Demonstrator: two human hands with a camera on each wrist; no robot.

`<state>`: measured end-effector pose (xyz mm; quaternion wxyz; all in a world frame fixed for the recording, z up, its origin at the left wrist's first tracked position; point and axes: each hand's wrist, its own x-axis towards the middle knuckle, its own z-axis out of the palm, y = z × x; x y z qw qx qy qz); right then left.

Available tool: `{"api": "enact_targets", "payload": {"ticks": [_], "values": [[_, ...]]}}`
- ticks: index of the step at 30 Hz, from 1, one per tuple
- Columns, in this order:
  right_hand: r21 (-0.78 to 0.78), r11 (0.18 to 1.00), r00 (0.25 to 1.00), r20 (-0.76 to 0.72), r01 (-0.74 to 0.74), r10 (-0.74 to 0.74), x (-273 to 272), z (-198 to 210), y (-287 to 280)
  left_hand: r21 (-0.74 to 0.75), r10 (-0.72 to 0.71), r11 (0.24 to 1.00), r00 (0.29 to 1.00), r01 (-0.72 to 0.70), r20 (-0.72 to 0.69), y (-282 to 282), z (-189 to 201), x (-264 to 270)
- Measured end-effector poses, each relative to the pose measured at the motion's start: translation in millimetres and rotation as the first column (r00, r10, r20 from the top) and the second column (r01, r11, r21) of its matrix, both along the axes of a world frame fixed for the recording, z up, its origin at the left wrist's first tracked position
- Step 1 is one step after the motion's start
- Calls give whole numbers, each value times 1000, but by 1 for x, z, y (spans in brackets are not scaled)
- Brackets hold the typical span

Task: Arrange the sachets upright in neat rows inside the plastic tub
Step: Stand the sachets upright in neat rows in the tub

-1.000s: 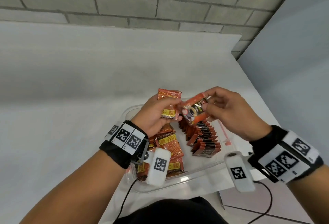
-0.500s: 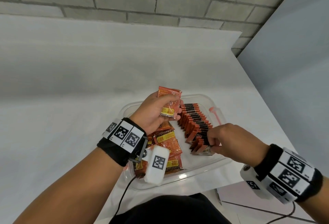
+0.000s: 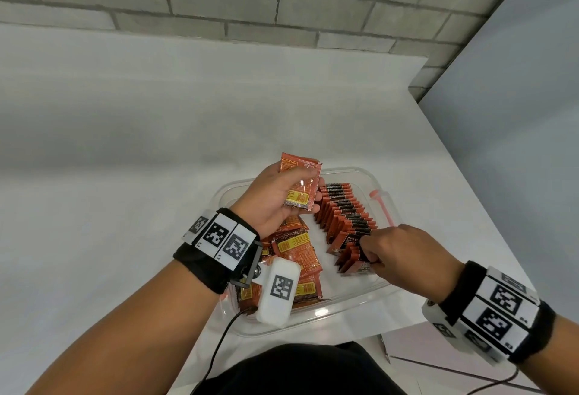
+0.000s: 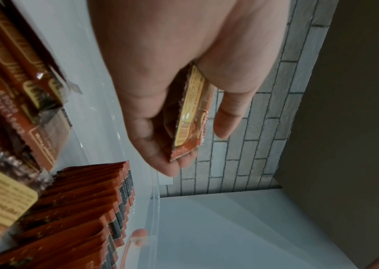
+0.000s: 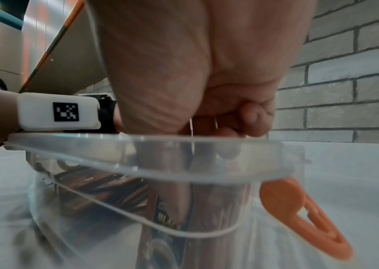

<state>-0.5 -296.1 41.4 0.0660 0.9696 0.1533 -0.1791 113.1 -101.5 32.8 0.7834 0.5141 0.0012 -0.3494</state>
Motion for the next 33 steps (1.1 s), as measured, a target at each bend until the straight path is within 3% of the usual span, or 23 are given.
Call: {"api": "enact_targets", "payload": {"ticks": [2,11,33], "values": [[-11,999,999,41,32,-31,1,-3,-4,-1,6,1000,1000,-6,-14,0,0,0],[21,997,997,-24,77,-76,-1,4,-7,0,77,997,990,-78,-117,-2,3,-1],[77,993,996,-34,88,-86,0,5,-13,63,71,996,993,-65,-94,-4,0,0]]}}
